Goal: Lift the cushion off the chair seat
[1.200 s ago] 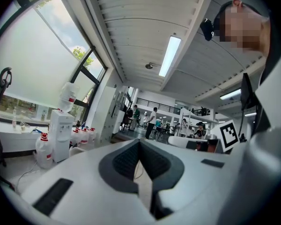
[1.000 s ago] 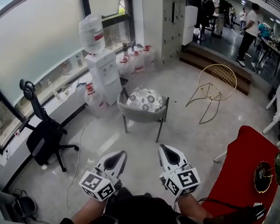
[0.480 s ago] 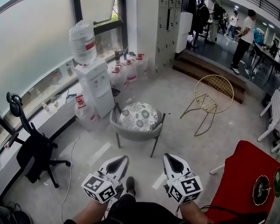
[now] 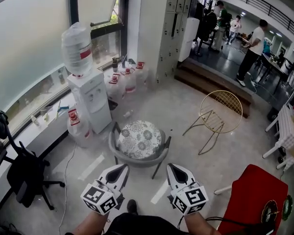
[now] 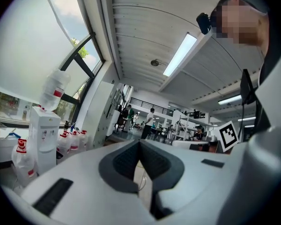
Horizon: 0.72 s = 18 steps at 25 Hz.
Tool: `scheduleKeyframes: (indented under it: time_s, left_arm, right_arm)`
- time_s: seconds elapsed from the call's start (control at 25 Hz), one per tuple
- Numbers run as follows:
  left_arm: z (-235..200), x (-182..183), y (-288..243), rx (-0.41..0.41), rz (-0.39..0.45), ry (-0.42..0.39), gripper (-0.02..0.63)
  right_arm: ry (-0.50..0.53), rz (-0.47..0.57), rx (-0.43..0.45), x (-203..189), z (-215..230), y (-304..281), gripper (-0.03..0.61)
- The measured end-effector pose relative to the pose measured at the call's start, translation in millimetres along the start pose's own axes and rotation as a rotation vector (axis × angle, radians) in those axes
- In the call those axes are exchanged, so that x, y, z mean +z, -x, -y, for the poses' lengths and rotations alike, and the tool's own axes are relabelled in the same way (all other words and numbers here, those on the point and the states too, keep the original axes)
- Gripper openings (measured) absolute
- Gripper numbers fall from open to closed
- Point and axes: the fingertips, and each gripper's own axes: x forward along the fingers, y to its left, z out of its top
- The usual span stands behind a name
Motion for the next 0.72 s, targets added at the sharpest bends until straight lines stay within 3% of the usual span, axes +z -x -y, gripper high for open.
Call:
scheduleKeyframes:
  time_s: [0.4, 0.72]
  left_arm:
    - [-90.9, 19.2, -42.7, 0.012, -0.018, 0.003, 0.0]
    - [-122.0, 13.6, -95.5, 0.039, -0.053, 0.02, 0.0]
  right_arm:
    - [0.026, 0.004, 0.001, 17.6, 22.1, -105.1, 0.008]
    - [0.037, -0.024, -0.01, 13.2, 74.3, -146.5, 0.009]
